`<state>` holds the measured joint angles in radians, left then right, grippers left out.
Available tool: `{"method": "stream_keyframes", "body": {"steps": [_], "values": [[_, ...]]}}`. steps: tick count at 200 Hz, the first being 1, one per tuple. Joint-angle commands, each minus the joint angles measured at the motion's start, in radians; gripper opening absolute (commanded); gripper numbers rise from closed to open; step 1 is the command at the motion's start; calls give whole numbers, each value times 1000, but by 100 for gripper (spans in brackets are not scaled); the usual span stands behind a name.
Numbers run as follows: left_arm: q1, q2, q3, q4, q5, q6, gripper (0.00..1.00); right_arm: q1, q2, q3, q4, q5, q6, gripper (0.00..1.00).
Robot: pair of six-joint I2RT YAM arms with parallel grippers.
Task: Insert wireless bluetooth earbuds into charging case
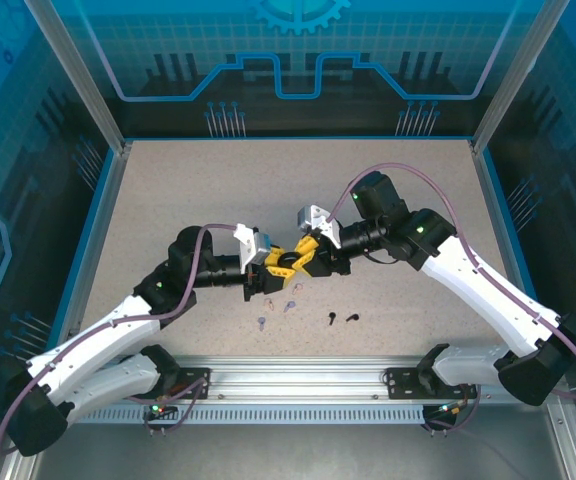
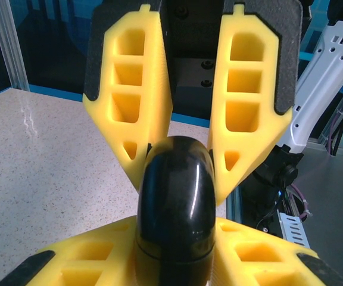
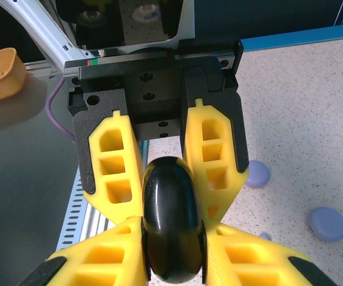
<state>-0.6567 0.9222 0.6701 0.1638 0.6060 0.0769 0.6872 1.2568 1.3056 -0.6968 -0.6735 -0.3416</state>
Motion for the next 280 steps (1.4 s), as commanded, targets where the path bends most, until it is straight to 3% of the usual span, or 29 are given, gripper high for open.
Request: {"method": "stream_keyframes", "body": {"steps": [1,36,67,89,129,191,221,256,280], "values": [[-5,1,0,40,-14,-20,29,18,8,7,-24,-19,-2,26],[-6,1,0,39,-16,-26,21,23,13,9,-45,-9,-14,26],[-6,0,1,38,-16,-26,20,23,12,0,-59,12,-22,27],[-7,0,-2,40,-20,-23,34,22,6,-2,-55,4,-18,27],[-7,0,-8,47,-21,-28,36,24,-7,-5,-49,9,-16,25],[-7,0,-8,46,-24,-32,21,23,-9,-7,-49,12,-10,28],[-7,-4,-14,46,-37,-24,18,4,-43,-8,-47,14,14,44],[-10,-17,-31,56,-53,32,16,-22,-134,-77,29,48,64,73],[-18,-25,-37,69,-56,85,15,-23,-157,-102,56,69,84,84]]}}
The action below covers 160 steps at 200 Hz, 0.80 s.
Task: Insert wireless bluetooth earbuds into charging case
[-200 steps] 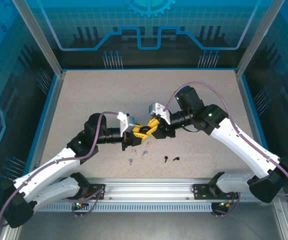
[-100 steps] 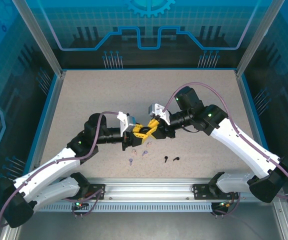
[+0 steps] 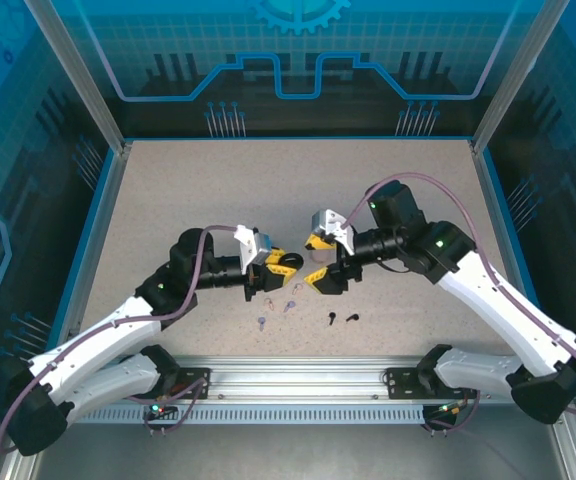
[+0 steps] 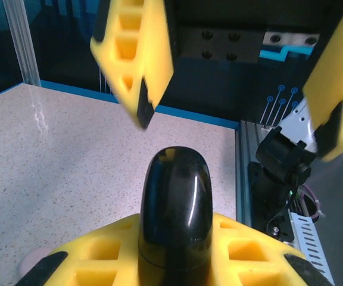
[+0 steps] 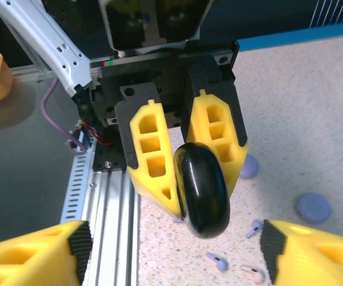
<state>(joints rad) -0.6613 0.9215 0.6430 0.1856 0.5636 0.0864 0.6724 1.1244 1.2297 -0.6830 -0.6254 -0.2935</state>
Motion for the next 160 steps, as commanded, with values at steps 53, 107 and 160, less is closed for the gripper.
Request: {"method": "stream_keyframes", "body": {"steps": [53,107,160], "values": [[-41,-25,-5,50,-22,168,11,4,1,-30,95,63,72,89],[-51,-23,5,49,-21,184,8,18,26,-22,96,86,67,88],[-56,-18,9,45,-19,182,6,27,42,-9,107,114,88,88]]}}
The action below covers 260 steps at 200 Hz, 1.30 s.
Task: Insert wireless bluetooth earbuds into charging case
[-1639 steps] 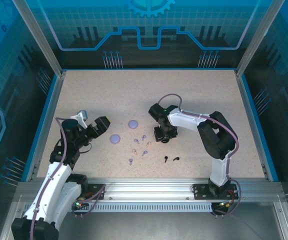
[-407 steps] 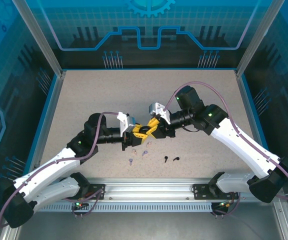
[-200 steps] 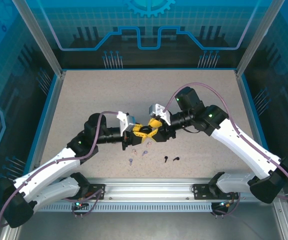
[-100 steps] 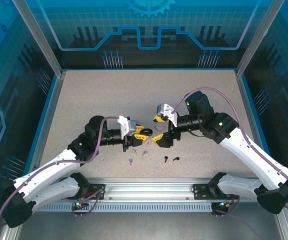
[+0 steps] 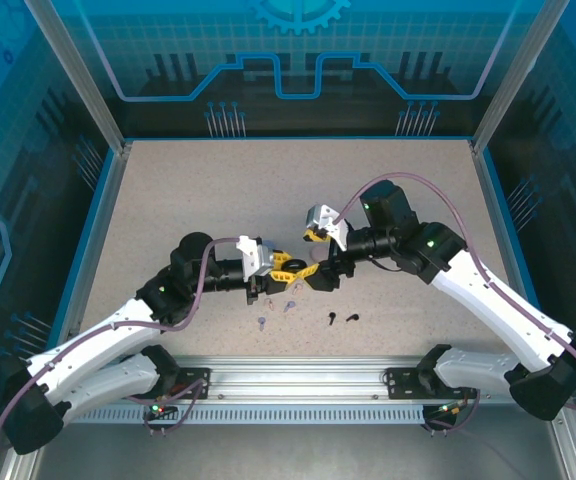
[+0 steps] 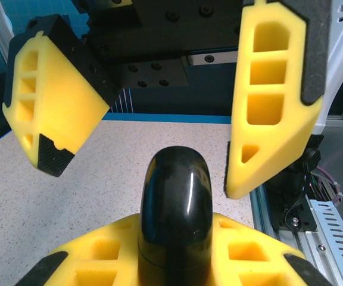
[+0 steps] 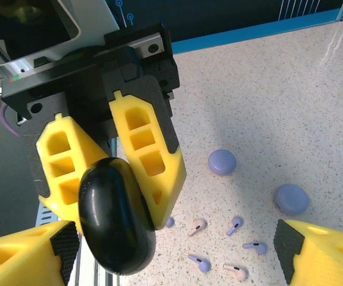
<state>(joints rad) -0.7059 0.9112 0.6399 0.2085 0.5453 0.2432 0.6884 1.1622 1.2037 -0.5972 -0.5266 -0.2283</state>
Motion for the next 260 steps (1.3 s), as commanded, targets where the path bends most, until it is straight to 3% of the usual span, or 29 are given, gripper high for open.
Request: {"method": "stream_keyframes", "body": {"steps": [1,260], "values": [[-11,-8,11,21,-1,25,6,11,5,17,22,16,23,88],[-38,18,10,15,-22,42,4,-41,11,62,9,66,63,85]]}}
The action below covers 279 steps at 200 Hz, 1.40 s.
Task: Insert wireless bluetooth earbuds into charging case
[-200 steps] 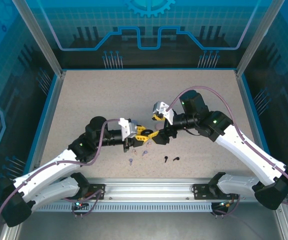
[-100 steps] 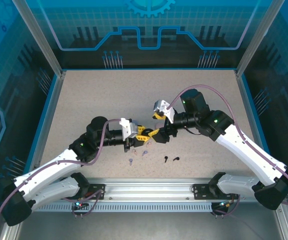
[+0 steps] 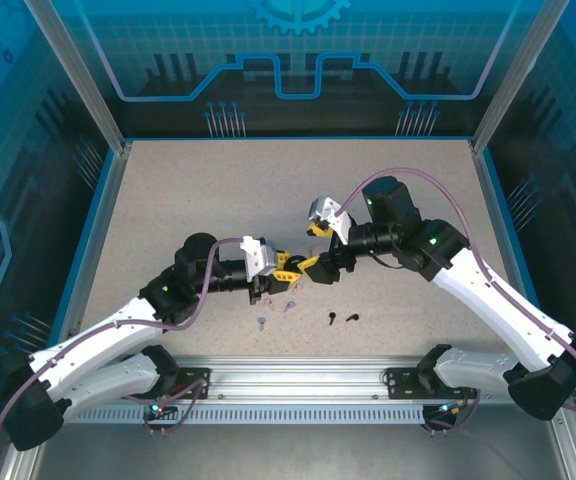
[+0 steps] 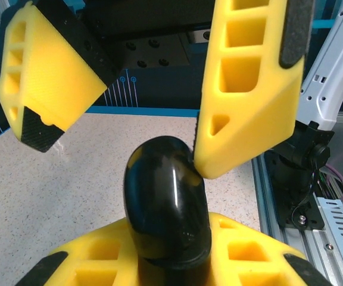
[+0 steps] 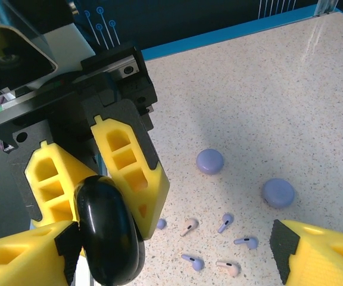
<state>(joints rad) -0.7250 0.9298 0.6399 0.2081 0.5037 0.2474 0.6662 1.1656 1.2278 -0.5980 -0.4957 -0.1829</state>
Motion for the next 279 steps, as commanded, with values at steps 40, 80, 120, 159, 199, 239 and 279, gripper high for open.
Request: {"method": "stream_keyframes", "body": {"steps": [40,80,120,159,199,239,279], "values": [[-20,4,10,17,21,36,4,-24,11,41,7,43,23,85],[-21,5,10,19,15,36,4,-26,11,44,5,20,22,86],[-22,8,6,22,11,33,4,-32,8,48,2,-10,30,86],[-23,2,-17,62,-14,12,3,-57,-55,43,18,-54,84,87],[-22,-28,-104,192,-107,-8,1,-72,-136,28,-62,173,297,84],[-23,-68,-149,240,-150,-9,0,-73,-175,-43,-269,471,614,78],[-22,-80,-180,261,-164,-7,0,-73,-182,-241,-331,549,916,72]]}}
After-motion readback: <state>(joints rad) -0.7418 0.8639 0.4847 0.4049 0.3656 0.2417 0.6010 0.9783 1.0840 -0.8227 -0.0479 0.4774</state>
